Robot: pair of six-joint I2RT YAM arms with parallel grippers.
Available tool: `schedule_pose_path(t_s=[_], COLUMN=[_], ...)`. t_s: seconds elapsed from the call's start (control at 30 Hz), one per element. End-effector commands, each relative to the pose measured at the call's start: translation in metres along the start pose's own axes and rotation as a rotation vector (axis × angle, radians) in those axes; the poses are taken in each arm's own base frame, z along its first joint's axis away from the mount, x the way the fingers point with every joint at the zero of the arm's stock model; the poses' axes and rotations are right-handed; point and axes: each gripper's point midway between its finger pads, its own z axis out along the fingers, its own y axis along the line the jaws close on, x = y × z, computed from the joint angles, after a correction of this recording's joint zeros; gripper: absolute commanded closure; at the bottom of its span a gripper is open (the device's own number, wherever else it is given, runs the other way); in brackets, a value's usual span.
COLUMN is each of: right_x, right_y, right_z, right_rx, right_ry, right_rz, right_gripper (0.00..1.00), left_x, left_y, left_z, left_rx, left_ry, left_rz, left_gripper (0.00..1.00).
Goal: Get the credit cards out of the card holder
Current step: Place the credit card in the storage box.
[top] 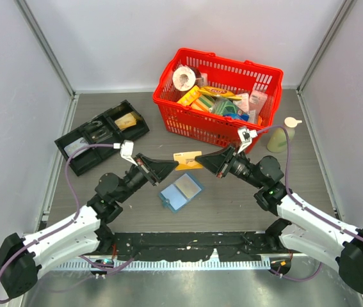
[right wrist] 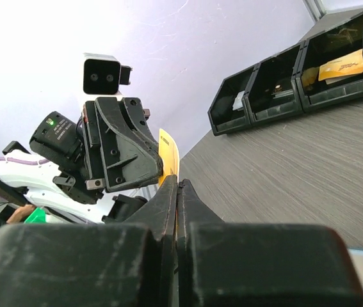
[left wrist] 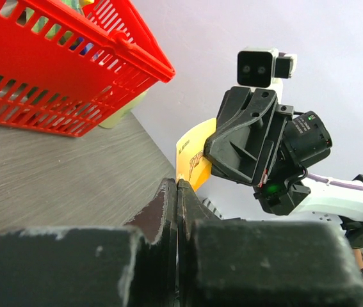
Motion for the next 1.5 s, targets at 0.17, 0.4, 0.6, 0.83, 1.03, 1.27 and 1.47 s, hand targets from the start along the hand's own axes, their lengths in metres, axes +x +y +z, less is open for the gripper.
schedule_pose_path(t_s=[0.17, 0.4, 0.6, 0.83, 1.03, 1.27, 1.47], right_x=[-0.008, -0.011, -0.010, -0.006, -0.006, -0.006, -0.006], right_y=[0.017, 0.026, 0.024, 0.016, 0.007, -0.017, -0.031], right_z=[0.002, 0.001, 0.001, 0.002, 0.001, -0.007, -0.019], right_rx=[-0.067, -0.101, -0.095, -0.069, -0.029, 0.118, 0.211], right_ry=[-0.021, -0.028, -0.024, -0.020, -0.019, -0.013, 0.007], right_rz=[0.006, 0.026, 0.031, 0.039, 0.035, -0.053, -0.144], right_gripper=[0.99, 0.99, 0.99, 0.77, 0.36, 0.25, 0.21], left_x=[-0.007, 0.001, 0.001, -0.006, -0.016, -0.059, -0.107], left_y=[-0.021, -0.025, -0.029, -0.025, 0.020, 0.089, 0.159], left_z=[-0.001, 0.005, 0.007, 0.005, 0.004, -0.019, -0.040], left_rx=[0.118, 0.161, 0.184, 0.150, -0.102, -0.474, -0.730], left_ry=[-0.011, 0.029, 0.031, 0.010, -0.014, -0.097, -0.155], left_rz=[-0.014, -0.018, -0.016, 0.000, 0.037, 0.094, 0.052], left_gripper=[0.67, 0.49, 0.72, 1.00, 1.00, 1.00, 1.00])
